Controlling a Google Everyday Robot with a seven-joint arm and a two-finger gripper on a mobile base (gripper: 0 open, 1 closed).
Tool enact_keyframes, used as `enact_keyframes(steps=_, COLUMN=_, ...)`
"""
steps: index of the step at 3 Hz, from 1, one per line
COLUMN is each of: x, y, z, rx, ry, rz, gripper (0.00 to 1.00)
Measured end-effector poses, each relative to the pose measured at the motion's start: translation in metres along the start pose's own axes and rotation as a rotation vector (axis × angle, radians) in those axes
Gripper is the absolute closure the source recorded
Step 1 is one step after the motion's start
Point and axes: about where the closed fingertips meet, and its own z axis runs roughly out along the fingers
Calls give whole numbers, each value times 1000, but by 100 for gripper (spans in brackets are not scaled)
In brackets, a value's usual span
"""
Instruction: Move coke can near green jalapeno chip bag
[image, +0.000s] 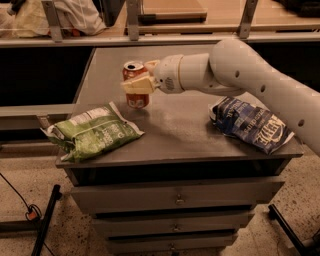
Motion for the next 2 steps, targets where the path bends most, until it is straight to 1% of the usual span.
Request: enact_keyframes(steps=2, x=10, y=8, z=5, rx=-15, ry=2, rz=-14, gripper=12)
